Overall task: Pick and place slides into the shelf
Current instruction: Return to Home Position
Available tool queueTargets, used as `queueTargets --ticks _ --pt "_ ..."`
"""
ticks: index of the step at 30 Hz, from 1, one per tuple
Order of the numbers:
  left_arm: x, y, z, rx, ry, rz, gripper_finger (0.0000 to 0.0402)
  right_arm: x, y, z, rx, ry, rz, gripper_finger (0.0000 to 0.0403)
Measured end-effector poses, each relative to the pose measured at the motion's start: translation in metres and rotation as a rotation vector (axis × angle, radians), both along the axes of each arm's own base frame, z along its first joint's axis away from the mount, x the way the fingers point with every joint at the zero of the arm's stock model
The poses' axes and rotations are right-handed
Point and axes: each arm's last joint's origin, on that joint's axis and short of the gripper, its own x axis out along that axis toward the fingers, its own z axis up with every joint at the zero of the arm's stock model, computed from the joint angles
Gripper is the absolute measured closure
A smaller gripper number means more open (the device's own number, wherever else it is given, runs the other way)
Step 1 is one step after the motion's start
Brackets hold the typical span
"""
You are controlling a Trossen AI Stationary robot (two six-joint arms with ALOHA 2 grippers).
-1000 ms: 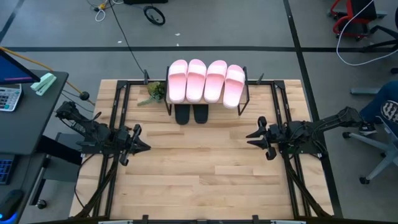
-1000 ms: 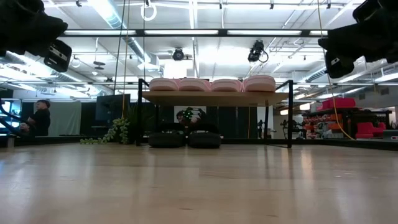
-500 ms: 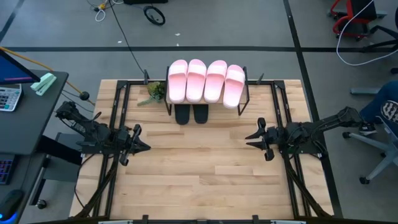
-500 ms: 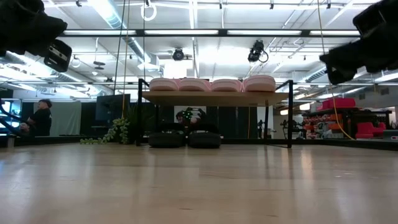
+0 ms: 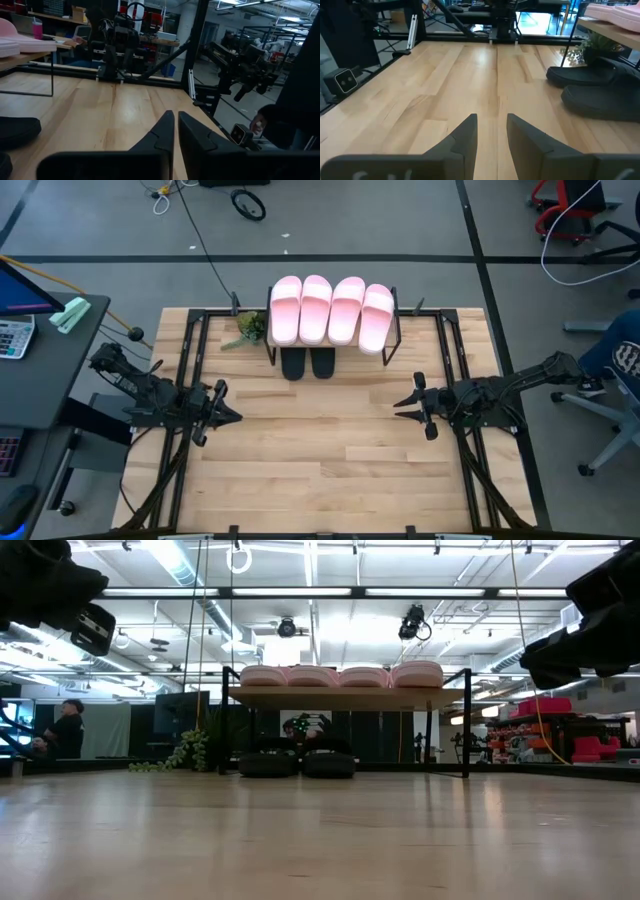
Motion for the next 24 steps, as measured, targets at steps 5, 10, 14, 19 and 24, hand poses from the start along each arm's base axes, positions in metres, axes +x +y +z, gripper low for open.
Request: queueTargets --ticks 5,10,14,19,24 --pt "0.0000 0.0000 0.0000 0.000 0.000 0.000 0.0381 0.0000 0.0000 -0.0002 0.000 0.002 0.000 0.0293" --pt "0.0000 0.0000 0.0000 0.000 0.000 0.000 0.0375 -0.0001 0.0000 -0.0002 0.000 0.003 0.000 0.0293" --pt "0.0000 0.0000 0.0000 0.000 0.000 0.000 0.0368 -0.0001 0.0000 -0.0002 0.000 0.003 -0.001 0.0293" --pt "0.0000 0.0000 -0.0001 0.000 0.000 0.000 0.0367 -0.0001 0.0000 -0.0002 0.000 0.003 -0.001 0.0293" --pt "0.0000 0.0000 -0.0001 0.000 0.000 0.000 0.0376 -0.0001 0.0000 -0.0002 0.000 0.003 -0.001 0.0293"
